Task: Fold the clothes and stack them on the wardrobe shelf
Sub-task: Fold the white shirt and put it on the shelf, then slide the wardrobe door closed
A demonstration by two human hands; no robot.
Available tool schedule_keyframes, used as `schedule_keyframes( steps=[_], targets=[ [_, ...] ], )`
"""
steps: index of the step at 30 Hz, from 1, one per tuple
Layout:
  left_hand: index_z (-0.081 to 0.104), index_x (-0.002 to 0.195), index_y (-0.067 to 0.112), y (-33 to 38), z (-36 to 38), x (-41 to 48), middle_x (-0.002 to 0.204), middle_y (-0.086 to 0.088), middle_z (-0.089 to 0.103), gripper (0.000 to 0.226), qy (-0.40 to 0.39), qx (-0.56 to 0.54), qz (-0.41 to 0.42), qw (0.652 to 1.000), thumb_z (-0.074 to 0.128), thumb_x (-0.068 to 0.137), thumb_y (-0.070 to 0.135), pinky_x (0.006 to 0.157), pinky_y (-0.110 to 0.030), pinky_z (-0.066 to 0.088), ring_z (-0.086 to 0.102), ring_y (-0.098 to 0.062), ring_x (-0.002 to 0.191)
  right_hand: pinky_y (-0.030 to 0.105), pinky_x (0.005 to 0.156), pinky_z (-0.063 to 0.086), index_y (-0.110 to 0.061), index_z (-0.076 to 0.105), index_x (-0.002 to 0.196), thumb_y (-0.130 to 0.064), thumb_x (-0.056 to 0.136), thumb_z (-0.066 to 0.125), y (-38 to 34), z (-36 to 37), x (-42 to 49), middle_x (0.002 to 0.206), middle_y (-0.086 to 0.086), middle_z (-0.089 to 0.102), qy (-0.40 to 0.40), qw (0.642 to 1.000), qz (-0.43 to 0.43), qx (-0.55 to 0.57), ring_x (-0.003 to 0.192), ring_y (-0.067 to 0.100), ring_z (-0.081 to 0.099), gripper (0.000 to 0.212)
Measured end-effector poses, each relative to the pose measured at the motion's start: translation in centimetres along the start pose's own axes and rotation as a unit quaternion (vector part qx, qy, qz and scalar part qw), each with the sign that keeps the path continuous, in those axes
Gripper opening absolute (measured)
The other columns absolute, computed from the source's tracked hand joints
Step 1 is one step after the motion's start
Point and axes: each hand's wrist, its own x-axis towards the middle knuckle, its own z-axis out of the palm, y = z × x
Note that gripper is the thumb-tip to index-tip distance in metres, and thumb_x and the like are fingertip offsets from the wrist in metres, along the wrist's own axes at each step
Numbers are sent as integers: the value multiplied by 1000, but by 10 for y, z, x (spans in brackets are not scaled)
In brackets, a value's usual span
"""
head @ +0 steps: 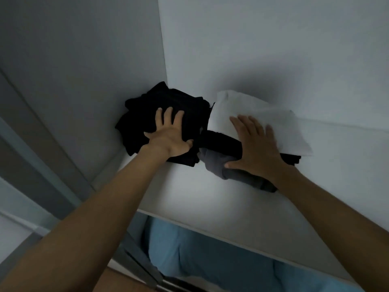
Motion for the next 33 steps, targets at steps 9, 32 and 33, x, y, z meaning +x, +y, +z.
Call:
schedule_keyframes(
  steps=[9,32,33],
  targets=[
    [-13,155,32,17,12,63,162,1,-26,96,-14,20,18,1000,53,90,58,105,-81,12,-30,-30,146,74,111,12,-31,-24,153,-61,88,57,-14,28,17,166,10,-9,13,985,164,-59,151,43,-2,109],
    [25,152,26,9,11,-62,162,8,18,70,62,-198,73,976,62,92,29,115,-32,27,23,-15,146,57,115,19,-25,34,150,-34,88,59,39,9,51,157,12,27,0,972,132,193,146,37,23,67],
    [30,149,28,2,13,-88,156,9,30,65,75,-216,71,971,61,92,28,111,-31,34,35,-13,140,45,114,28,-16,49,140,-27,87,58,29,6,40,148,14,42,62,956,108,264,138,34,37,55]
  ],
)
